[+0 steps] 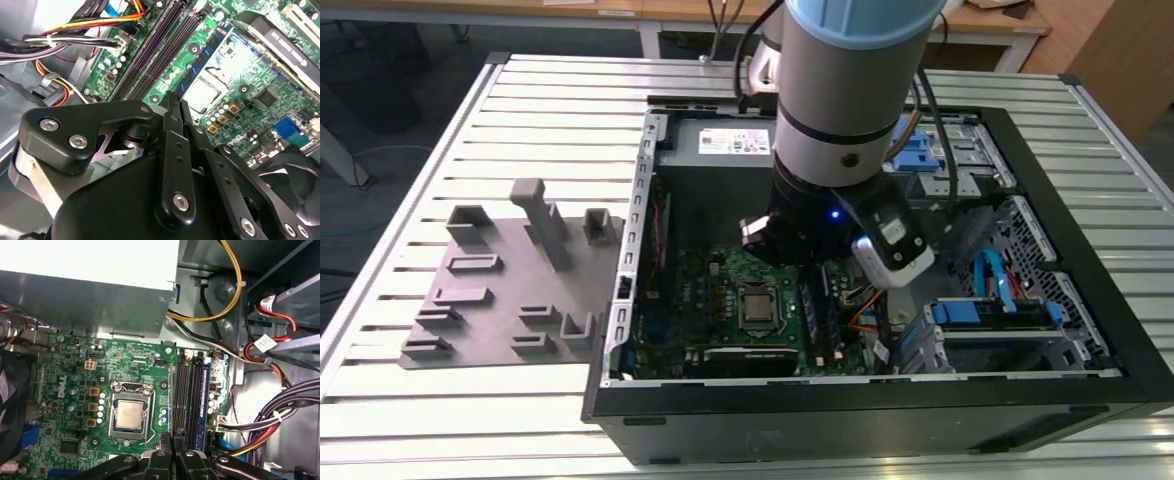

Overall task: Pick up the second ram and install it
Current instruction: 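Insert the second ram into the second slot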

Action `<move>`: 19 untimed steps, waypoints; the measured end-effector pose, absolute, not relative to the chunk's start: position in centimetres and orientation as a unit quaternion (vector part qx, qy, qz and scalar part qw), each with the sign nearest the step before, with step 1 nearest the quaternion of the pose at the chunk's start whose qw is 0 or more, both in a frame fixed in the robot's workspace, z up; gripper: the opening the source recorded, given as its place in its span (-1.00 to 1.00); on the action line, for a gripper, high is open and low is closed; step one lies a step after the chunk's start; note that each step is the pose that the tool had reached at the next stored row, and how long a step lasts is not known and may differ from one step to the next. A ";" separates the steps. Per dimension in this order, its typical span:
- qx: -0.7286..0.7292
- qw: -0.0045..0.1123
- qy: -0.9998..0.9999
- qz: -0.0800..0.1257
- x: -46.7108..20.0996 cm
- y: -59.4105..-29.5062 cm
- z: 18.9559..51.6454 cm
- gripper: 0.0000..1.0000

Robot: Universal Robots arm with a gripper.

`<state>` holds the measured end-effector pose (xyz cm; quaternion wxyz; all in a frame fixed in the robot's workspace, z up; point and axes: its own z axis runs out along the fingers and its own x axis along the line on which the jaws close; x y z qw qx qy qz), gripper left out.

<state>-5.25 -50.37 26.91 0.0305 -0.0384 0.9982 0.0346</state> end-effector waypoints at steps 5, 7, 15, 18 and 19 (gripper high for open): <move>-0.016 0.031 0.999 0.034 -5.3 -50.4 26.9 -0.79; -0.005 0.032 0.999 0.034 -5.2 -50.4 26.9 -0.79; 0.021 0.032 0.999 0.033 -5.3 -50.4 26.9 -0.79; 0.024 0.032 0.999 0.033 -5.2 -50.4 26.9 -0.79; 0.024 0.030 0.999 0.033 -5.2 -50.4 26.8 -0.79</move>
